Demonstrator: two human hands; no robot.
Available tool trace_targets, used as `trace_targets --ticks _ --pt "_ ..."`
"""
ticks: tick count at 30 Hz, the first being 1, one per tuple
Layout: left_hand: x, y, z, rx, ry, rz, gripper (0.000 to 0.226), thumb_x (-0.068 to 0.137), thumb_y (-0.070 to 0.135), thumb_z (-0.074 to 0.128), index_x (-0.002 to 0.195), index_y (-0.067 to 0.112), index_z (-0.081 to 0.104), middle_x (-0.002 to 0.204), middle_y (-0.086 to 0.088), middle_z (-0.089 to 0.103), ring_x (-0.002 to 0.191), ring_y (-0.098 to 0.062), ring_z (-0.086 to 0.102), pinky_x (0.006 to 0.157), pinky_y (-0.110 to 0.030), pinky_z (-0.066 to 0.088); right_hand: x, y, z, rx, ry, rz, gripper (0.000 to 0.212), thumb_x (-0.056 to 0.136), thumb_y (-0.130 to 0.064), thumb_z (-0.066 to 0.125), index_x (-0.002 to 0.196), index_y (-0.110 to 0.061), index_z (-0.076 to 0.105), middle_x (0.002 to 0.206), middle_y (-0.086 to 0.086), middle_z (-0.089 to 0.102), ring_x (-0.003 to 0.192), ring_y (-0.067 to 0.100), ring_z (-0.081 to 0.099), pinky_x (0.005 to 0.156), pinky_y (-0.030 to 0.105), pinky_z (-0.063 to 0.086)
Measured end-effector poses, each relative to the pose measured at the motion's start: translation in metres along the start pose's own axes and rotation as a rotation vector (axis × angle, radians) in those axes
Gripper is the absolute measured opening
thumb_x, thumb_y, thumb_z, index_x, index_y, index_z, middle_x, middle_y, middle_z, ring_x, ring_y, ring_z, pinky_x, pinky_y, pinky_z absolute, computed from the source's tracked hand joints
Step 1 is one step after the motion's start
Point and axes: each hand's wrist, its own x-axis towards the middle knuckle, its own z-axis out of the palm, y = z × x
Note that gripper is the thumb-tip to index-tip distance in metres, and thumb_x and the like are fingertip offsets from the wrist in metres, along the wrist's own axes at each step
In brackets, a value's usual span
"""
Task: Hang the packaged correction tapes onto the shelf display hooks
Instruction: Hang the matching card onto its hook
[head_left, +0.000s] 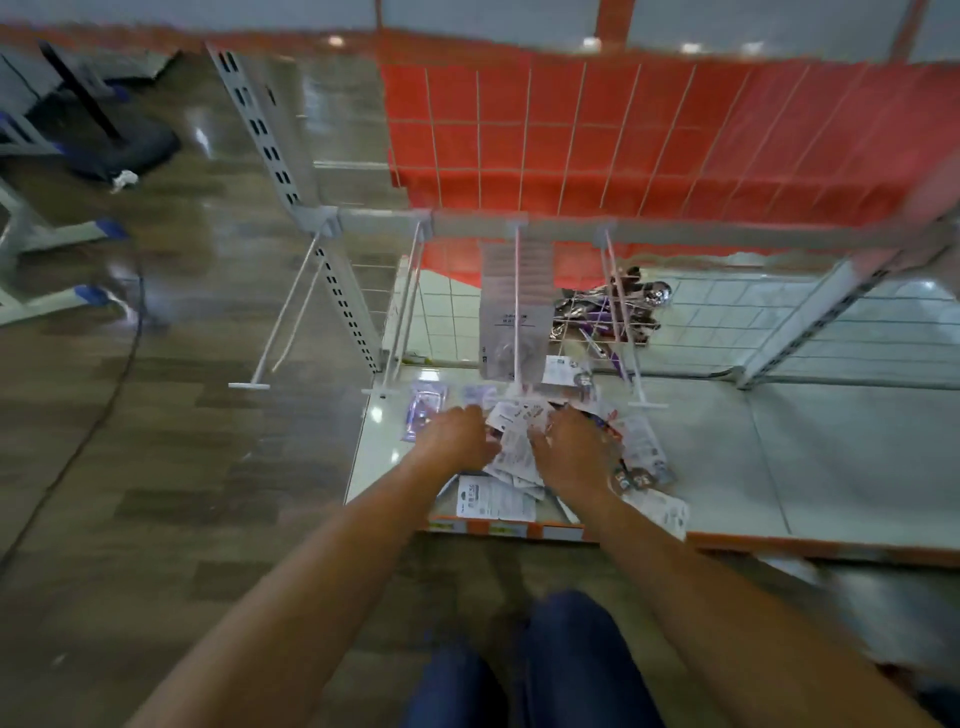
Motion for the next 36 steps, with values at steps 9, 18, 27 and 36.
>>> trace_targets --ticks 9,18,27,36 --pt "-0.12 0.047 -0.084 0.065 -0.002 0.123 0.035 0.098 0.03 0.05 0.127 0.01 0.054 0.126 -0.013 0.06 0.112 -0.028 0.057 0.09 -0.035 0.046 -0.096 -0.071 -0.095 -0.028 -0.041 -0.102 0.028 0.098 -0.028 0.047 0.114 -0.014 0.066 0.114 0.006 0.068 0.102 0.021 0.062 0.094 0.036 0.048" --pt "-0.202 0.108 -0.181 0.155 0.169 0.229 0.028 0.098 0.019 0.039 0.119 0.012 0.056 0.118 -0.014 0.062 0.102 -0.033 0.059 0.072 -0.033 0.043 -0.146 -0.135 -0.214 0.139 0.16 -0.293 0.029 0.09 -0.003 0.049 0.109 -0.01 0.069 0.103 0.012 0.071 0.093 0.03 0.066 0.074 0.03 0.047" --pt "-0.227 0.181 -0.262 0.172 0.346 0.358 0.023 0.093 0.013 0.045 0.108 0.009 0.062 0.105 -0.014 0.067 0.094 -0.032 0.062 0.067 -0.035 0.042 -0.13 -0.155 -0.314 0.234 0.347 -0.402 0.019 0.081 0.002 0.048 0.083 -0.008 0.064 0.08 0.007 0.066 0.071 0.026 0.057 0.056 0.034 0.04" --pt "-0.178 0.259 -0.308 0.061 0.495 0.42 0.023 0.092 0.016 0.046 0.109 0.009 0.06 0.102 -0.016 0.068 0.091 -0.035 0.061 0.066 -0.034 0.039 -0.055 -0.138 -0.4 0.142 0.416 -0.424 0.019 0.085 -0.002 0.048 0.096 -0.005 0.064 0.092 0.012 0.065 0.083 0.03 0.058 0.066 0.039 0.045"
